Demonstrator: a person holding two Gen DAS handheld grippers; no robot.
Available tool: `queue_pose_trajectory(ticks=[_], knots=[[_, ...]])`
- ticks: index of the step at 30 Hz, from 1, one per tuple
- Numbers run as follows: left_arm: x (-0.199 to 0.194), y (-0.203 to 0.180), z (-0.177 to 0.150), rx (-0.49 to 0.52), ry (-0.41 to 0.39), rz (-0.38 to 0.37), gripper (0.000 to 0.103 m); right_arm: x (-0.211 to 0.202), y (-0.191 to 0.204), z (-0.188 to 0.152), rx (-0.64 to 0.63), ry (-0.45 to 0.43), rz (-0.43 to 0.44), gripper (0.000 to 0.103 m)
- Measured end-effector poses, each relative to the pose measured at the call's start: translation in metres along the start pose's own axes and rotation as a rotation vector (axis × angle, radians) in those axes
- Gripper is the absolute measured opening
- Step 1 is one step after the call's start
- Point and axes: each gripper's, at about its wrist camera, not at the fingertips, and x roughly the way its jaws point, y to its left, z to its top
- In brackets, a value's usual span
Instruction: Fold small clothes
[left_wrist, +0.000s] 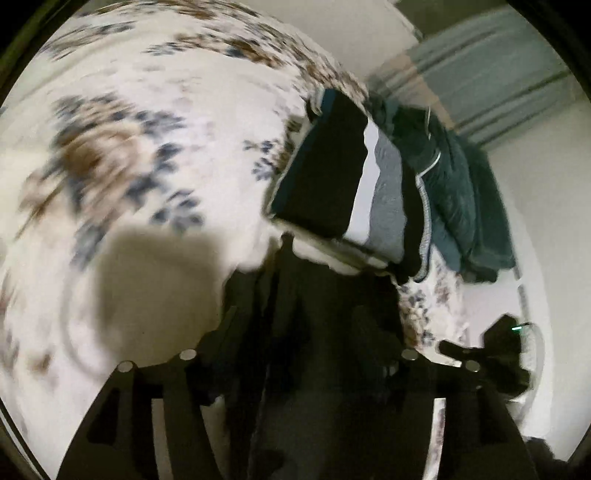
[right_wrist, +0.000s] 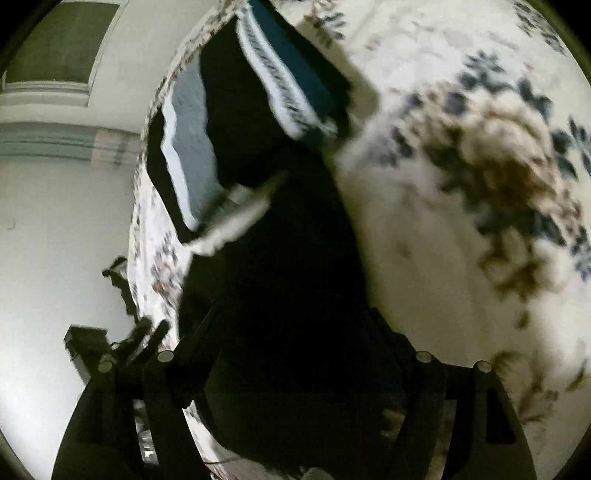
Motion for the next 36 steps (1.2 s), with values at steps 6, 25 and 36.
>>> queue_pose_trajectory(ticks=[6,25,36], knots=[[-0.062,0.025,-0.111,-0.201,-0.03,-0.038,0.067,0.02,-0.04,0.01,-0.055,0.118,0.023,0.086],[0.023,0.004,-0.173,-0.57,-0.277,-0.037,0.026,0.104,-0.026,0.058,-0.129,0.276,0.248,0.031],[-0.021,-0.01,-0.094,-0.242,0.169,-0.138,0.03,-0.032,-0.074,-0.172,0.153,0.104,0.173,0.026]])
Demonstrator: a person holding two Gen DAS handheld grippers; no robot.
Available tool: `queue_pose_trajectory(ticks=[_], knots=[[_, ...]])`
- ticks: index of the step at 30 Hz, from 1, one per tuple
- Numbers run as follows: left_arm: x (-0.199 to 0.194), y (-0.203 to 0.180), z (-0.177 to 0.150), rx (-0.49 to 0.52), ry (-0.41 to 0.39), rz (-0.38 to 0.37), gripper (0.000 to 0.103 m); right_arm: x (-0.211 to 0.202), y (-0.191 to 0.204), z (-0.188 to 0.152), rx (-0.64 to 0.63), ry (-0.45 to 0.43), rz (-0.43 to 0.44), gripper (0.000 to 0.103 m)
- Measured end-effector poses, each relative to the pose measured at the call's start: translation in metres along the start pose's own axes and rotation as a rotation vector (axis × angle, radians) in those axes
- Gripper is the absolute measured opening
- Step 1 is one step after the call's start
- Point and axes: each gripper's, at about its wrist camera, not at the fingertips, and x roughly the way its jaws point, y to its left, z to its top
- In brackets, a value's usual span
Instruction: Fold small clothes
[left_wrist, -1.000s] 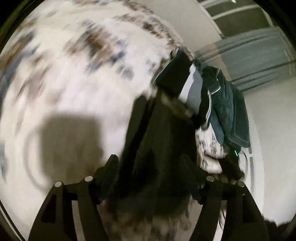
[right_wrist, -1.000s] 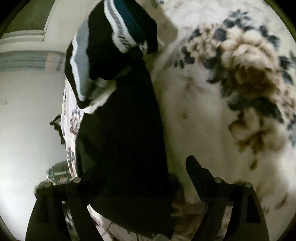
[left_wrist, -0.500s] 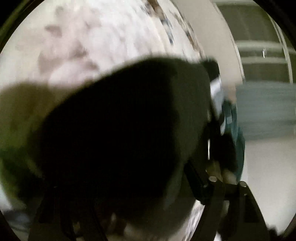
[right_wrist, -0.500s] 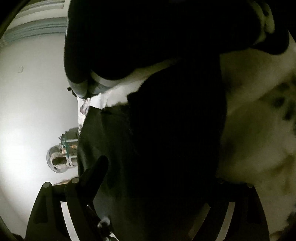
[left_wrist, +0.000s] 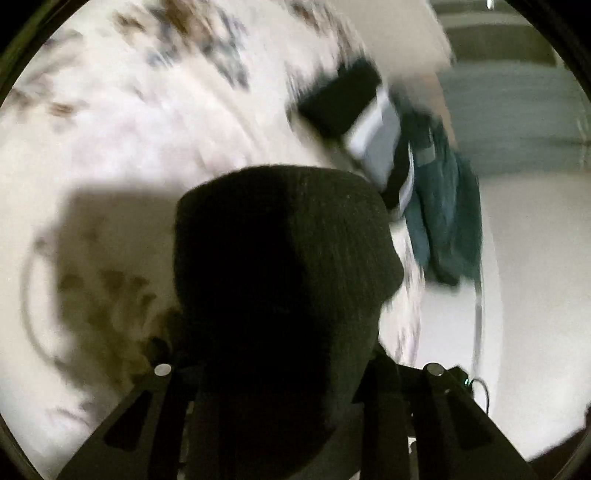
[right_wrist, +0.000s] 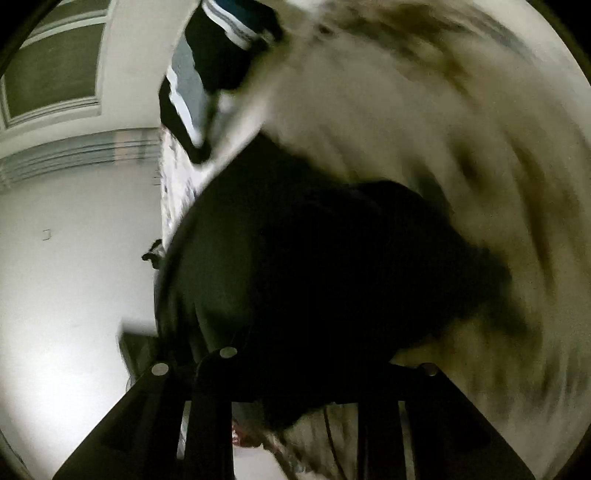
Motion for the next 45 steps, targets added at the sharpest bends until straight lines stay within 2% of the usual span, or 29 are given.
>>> queue_pose_trajectory(ticks=[1,2,3,4,5,7,10,12,13,15,17,19,21,22,25,27,29,30,32,33,34,36,38,39,41,42,44,45], knots=[[0.013,0.004,0.001,0.035,0.085,0.054,0.039,-0.002,-0.008,-0.026,0.014,0.011,-0.031,0.026],[0.018,0.01,-0.004,0.051,0.118,0.091,0.046,0.001,-0.018,-0.046,0.026,0.032,-0.059,0.026],[0.03,0.019,-0.009,0.06,0.155,0.138,0.059,0.009,-0.03,-0.059,0.046,0.066,-0.092,0.026],[0.038,0.03,-0.015,0.046,0.173,0.188,0.063,0.017,-0.04,-0.066,0.062,0.091,-0.125,0.029],[0.038,0.033,-0.02,0.029,0.164,0.181,0.063,0.026,-0.052,-0.071,0.093,0.12,-0.151,0.031],[0.024,0.035,-0.03,-0.02,0.101,0.154,0.063,0.03,-0.066,-0.074,0.131,0.172,-0.192,0.055],[-0.015,0.026,-0.057,-0.044,-0.029,0.152,0.064,0.014,-0.067,-0.077,0.095,0.239,-0.233,0.058],[-0.04,0.021,-0.077,-0.042,-0.104,0.186,0.066,-0.003,-0.065,-0.082,0.074,0.298,-0.263,0.061],[-0.055,0.018,-0.089,-0.03,-0.144,0.229,0.066,-0.012,-0.062,-0.085,0.062,0.334,-0.281,0.061],[-0.072,0.019,-0.108,-0.021,-0.2,0.369,0.066,-0.029,-0.049,-0.083,0.026,0.388,-0.306,0.061],[-0.079,0.026,-0.125,-0.012,-0.221,0.444,0.066,-0.036,-0.02,-0.076,-0.076,0.415,-0.343,0.061],[-0.07,0.041,-0.144,0.0,-0.191,0.58,0.067,-0.028,0.024,-0.055,-0.214,0.404,-0.375,0.061],[-0.052,0.068,-0.157,0.017,-0.145,0.669,0.066,-0.003,0.072,-0.03,-0.335,0.372,-0.343,0.062],[-0.05,0.077,-0.166,0.027,-0.132,0.684,0.067,0.013,0.094,-0.017,-0.376,0.356,-0.335,0.062],[-0.04,0.086,-0.177,0.063,-0.181,0.677,0.075,0.084,0.169,0.017,-0.564,0.328,-0.297,0.062],[-0.036,0.091,-0.175,0.052,-0.201,0.653,0.084,0.139,0.211,0.031,-0.64,0.37,-0.271,0.062],[-0.036,0.095,-0.174,0.04,-0.221,0.629,0.091,0.2,0.244,0.036,-0.705,0.46,-0.265,0.062],[-0.035,0.097,-0.174,0.035,-0.237,0.617,0.096,0.236,0.253,0.033,-0.732,0.559,-0.274,0.062],[-0.034,0.097,-0.177,0.035,-0.276,0.612,0.098,0.281,0.258,0.021,-0.749,0.69,-0.349,0.058],[-0.032,0.097,-0.181,0.039,-0.29,0.618,0.099,0.299,0.259,0.021,-0.762,0.704,-0.423,0.015],[-0.03,0.097,-0.181,0.041,-0.304,0.622,0.101,0.307,0.26,0.025,-0.767,0.676,-0.476,0.009],[-0.029,0.094,-0.182,0.032,-0.336,0.619,0.102,0.312,0.266,0.035,-0.744,0.615,-0.496,0.008],[-0.03,0.096,-0.182,0.014,-0.358,0.606,0.103,0.313,0.266,0.054,-0.733,0.493,-0.527,0.004],[-0.031,0.096,-0.182,0.007,-0.36,0.605,0.103,0.312,0.264,0.057,-0.747,0.482,-0.512,0.004],[-0.037,0.099,-0.188,0.009,-0.345,0.613,0.103,0.307,0.258,0.057,-0.75,0.546,-0.439,0.005],[-0.037,0.098,-0.187,0.01,-0.332,0.619,0.103,0.301,0.257,0.06,-0.732,0.555,-0.435,0.008],[-0.036,0.094,-0.182,0.007,-0.292,0.625,0.103,0.259,0.253,0.065,-0.675,0.534,-0.347,0.015],[-0.038,0.092,-0.18,0.001,-0.265,0.619,0.103,0.234,0.249,0.071,-0.66,0.499,-0.326,0.038]])
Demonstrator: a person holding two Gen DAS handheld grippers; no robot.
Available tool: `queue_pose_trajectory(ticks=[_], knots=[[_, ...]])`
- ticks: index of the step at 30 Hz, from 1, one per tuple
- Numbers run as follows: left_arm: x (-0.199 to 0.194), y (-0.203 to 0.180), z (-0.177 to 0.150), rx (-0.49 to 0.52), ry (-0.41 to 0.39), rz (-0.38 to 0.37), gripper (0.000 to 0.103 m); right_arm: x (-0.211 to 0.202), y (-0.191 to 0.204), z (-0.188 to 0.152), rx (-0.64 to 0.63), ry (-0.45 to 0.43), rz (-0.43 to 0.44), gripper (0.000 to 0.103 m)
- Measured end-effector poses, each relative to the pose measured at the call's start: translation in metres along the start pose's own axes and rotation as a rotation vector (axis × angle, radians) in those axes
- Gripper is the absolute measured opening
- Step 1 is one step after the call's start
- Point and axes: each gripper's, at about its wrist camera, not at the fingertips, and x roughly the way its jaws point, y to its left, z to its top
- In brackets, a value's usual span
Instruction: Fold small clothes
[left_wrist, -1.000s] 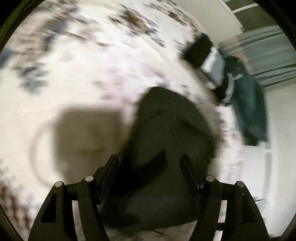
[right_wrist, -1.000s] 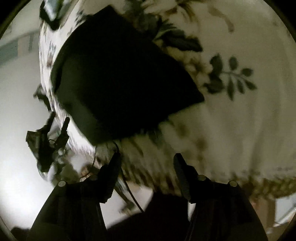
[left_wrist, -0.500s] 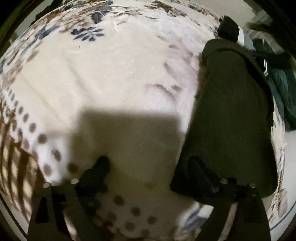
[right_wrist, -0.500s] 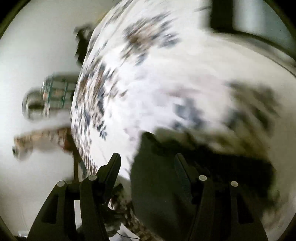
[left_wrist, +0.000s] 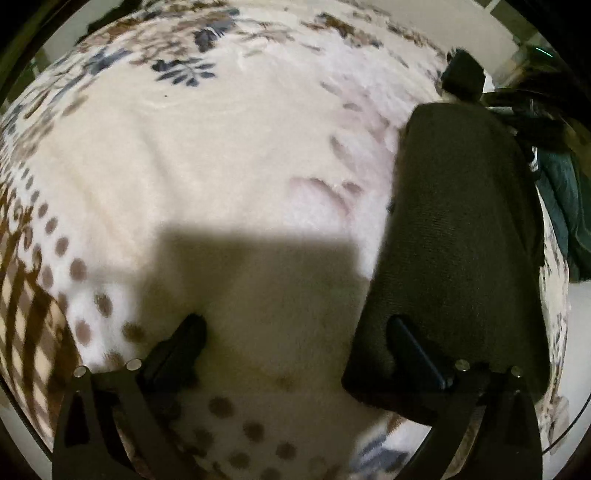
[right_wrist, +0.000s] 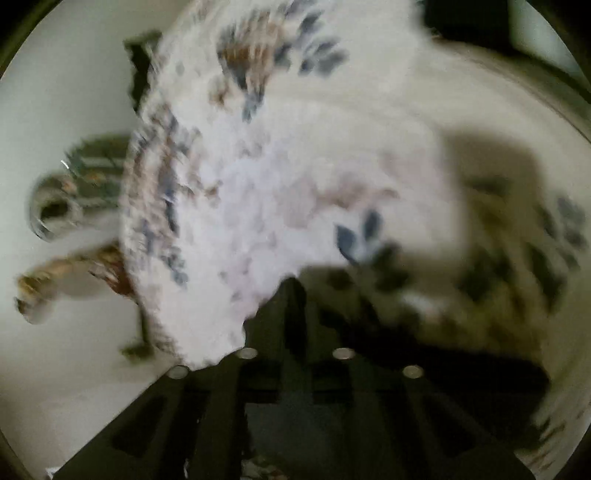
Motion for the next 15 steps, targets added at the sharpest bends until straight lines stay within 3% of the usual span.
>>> queue_pose_trajectory(ticks=[1,4,6,10,15], knots=[[-0.003,0.001,0.003,-0.011,0.019,-0.016,0.102,-0.024,-0.012,-0.016,0.016,-0.055,-0.009,0.058],[-0.026,0.008,0.008,-0.082,0.007,-0.076,0.102,-0.09,-0.062,-0.071,0.08,-0.208,-0.064,0.063],[-0.038,0.01,0.01,-0.104,-0.004,-0.093,0.102,-0.108,-0.106,-0.105,0.161,-0.228,-0.106,0.066],[-0.046,-0.002,0.033,-0.103,-0.04,-0.091,0.102,-0.093,-0.182,-0.155,0.331,-0.188,-0.02,0.066],[-0.028,-0.033,0.074,-0.002,-0.067,-0.08,0.102,-0.044,-0.196,-0.157,0.321,-0.221,0.118,0.067]])
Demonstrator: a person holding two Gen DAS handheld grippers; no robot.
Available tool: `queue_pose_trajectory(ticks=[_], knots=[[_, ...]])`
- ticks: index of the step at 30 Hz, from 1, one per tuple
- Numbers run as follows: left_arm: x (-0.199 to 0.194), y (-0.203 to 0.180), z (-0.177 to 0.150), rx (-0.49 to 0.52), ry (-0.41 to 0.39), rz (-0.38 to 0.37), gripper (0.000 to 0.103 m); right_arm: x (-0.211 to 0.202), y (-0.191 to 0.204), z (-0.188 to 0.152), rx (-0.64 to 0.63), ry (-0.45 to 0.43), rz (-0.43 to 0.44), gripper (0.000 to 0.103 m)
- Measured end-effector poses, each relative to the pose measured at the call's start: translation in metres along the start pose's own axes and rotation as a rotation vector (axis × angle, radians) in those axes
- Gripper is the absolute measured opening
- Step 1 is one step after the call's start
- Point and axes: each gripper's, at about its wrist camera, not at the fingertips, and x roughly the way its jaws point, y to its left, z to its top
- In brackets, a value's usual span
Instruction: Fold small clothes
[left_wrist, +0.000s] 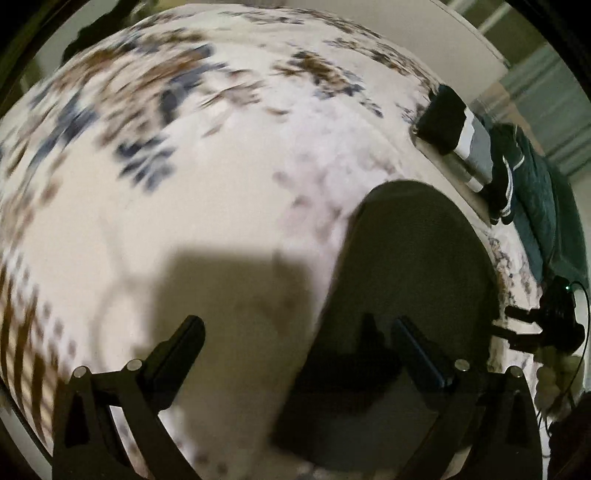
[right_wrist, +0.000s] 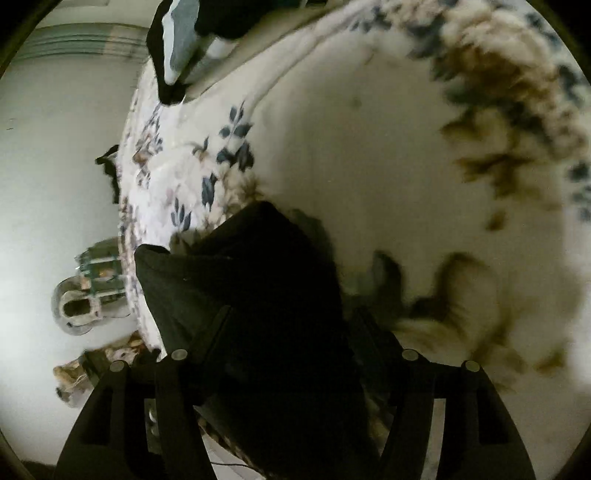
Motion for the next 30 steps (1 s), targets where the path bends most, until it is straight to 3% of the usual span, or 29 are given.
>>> queue_pose_trajectory(ticks=[1,2,3,7,12,14,15,16,17,19,21,26,29,30], knots=[[0.008,-0.008,0.012,0.023,-0.004,-0.004,0.102,0.013,0.001,0.0,0.001,0.016,0.036,0.062],[0.01,-0.01,0.017,0.033,-0.003,-0.006,0.102,0.019,0.003,-0.001,-0.015,0.005,0.046,0.049],[0.017,-0.018,0.029,0.052,0.001,-0.014,0.102,0.023,0.008,-0.002,-0.04,-0.028,0.012,0.015],[0.03,-0.036,0.056,0.089,0.011,-0.048,0.102,0.003,0.019,0.0,-0.023,-0.171,-0.047,0.01],[0.069,-0.052,0.083,0.058,0.09,-0.111,0.102,-0.001,0.022,0.028,-0.025,-0.196,-0.114,0.008],[0.087,-0.051,0.086,0.012,0.124,-0.154,0.092,0.007,0.02,0.039,-0.015,-0.165,-0.13,0.008],[0.094,-0.049,0.087,-0.018,0.137,-0.158,0.074,0.007,0.018,0.042,-0.012,-0.149,-0.125,0.008],[0.095,-0.049,0.087,-0.031,0.134,-0.168,0.043,0.008,0.016,0.044,-0.003,-0.127,-0.113,0.01],[0.094,-0.048,0.085,-0.049,0.129,-0.198,0.033,0.006,0.012,0.045,0.016,-0.101,-0.101,0.015],[0.086,-0.047,0.082,-0.05,0.098,-0.199,0.022,-0.003,0.003,0.04,0.062,-0.077,-0.095,0.044],[0.077,-0.045,0.079,-0.045,0.084,-0.209,0.022,-0.012,-0.008,0.027,0.108,-0.065,-0.076,0.053],[0.055,-0.035,0.074,-0.041,0.096,-0.205,0.03,-0.016,-0.035,-0.037,0.204,0.058,-0.02,0.054],[0.032,-0.023,0.064,-0.048,0.077,-0.163,0.055,0.001,-0.044,-0.077,0.26,0.124,-0.003,0.054],[0.029,-0.021,0.06,-0.049,0.074,-0.147,0.062,0.005,-0.043,-0.084,0.258,0.117,0.0,0.05]])
